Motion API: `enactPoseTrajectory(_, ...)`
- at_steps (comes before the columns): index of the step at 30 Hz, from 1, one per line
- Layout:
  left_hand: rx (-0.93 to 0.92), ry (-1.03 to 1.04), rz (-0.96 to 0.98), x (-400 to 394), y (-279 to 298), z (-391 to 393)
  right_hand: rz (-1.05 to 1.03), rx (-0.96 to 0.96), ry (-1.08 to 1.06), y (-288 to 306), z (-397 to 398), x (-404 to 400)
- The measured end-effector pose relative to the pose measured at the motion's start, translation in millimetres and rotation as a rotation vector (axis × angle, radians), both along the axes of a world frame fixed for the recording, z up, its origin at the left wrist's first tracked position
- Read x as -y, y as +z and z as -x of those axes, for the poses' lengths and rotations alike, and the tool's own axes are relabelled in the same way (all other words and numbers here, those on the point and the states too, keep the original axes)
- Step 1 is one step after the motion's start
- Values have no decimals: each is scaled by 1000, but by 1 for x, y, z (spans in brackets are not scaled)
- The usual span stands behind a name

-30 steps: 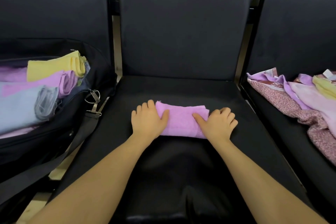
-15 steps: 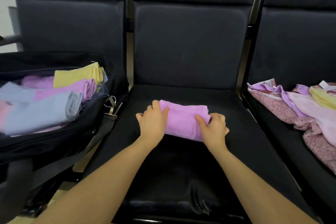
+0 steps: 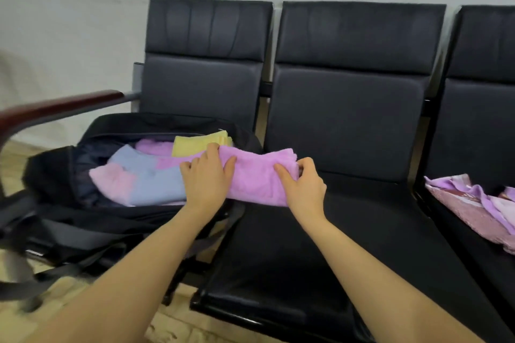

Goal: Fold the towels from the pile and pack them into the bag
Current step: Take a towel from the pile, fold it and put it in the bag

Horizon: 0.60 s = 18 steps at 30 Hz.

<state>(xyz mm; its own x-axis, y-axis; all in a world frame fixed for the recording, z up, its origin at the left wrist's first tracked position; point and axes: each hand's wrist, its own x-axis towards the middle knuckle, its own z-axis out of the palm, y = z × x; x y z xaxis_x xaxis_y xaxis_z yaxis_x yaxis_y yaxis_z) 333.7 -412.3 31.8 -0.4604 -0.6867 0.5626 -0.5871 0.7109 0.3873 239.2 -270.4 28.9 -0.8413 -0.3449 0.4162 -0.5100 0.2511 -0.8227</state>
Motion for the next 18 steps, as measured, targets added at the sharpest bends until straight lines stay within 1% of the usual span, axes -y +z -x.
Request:
enactPoseTrajectory(4,-23,87,-11,67,4,-42,-11,-13,110,16,-29,67)
enactPoseTrajectory(9,9,161,48,152,1,-73,-60,-48,221,22,-45,158)
enactPoseTrajectory(15,142,275,95,245,-5,-54,-172,-60,202,18,-22,254)
enactPoseTrajectory(18,168,287,136,293,-15,-31,-175,-56,223,6,2,299)
